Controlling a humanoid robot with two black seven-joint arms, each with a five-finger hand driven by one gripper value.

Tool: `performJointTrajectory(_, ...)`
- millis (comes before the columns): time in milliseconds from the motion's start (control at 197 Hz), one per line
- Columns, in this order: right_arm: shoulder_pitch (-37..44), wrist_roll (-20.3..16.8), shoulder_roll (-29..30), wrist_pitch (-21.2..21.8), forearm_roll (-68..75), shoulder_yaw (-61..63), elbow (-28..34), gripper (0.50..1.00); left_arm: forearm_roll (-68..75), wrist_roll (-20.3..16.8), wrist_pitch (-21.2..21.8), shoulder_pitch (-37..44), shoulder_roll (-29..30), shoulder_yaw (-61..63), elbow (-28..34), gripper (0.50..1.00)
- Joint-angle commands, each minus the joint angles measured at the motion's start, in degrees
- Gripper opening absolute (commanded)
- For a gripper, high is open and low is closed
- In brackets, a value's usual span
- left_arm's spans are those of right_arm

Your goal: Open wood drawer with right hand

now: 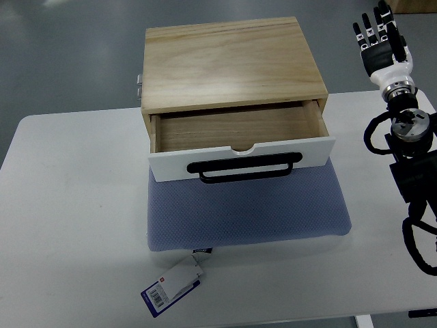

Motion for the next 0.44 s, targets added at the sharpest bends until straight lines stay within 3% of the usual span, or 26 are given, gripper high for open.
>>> performJointTrajectory(0,-0.58,0.06,0.57,0.19,-0.36,-0.18,0.00,0.946,0.01,0.00,-0.01,0.00,0.00,0.00,-0.08,1.000)
performJointTrajectory(431,-0.49,0.33,1.27,-0.25,-0.98,-2.28,-1.85,0.946,0.01,0.00,-0.01,0.00,0.00,-0.09,0.01,1.000)
